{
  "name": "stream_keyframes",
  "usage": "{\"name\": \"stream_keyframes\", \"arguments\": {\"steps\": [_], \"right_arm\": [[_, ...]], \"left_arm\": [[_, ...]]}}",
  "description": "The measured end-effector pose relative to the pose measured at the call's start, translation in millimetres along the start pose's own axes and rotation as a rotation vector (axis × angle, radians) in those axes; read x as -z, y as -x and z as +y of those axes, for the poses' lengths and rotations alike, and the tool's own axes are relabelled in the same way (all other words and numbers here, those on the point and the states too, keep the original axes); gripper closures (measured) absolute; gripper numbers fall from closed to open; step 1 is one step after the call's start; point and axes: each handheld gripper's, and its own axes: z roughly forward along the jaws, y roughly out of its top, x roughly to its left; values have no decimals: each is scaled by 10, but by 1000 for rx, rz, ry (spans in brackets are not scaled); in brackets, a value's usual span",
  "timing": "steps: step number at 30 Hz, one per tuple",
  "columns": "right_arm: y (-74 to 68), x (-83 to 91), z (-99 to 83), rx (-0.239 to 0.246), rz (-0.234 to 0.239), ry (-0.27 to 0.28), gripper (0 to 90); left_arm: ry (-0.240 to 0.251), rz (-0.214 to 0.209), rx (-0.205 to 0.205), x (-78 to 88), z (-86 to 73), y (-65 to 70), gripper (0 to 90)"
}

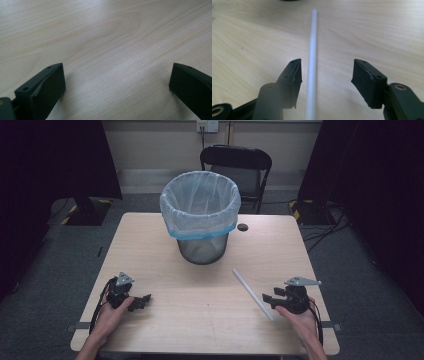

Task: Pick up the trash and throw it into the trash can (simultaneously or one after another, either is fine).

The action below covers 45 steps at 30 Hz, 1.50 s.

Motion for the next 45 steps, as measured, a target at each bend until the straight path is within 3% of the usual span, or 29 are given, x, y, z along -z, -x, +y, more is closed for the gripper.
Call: {"name": "stream_keyframes", "arguments": {"steps": [5,14,21,29,45], "right_arm": [[-6,-37,-112,2,-1,-33,480],[-121,-39,-262,71,7,-90,639],[-192,0,-391,108,7,-106,698],[-299,-12,-380,183,-66,-131,741],[-309,-9,-357,136,-86,-152,807]], "left_arm": [[0,0,0,0,0,-1,0],[0,0,0,0,0,0,0],[0,1,-1,0,0,0,0],[1,-2,4,-1,-2,2,0],[0,-2,4,-1,-1,2,0]]}}
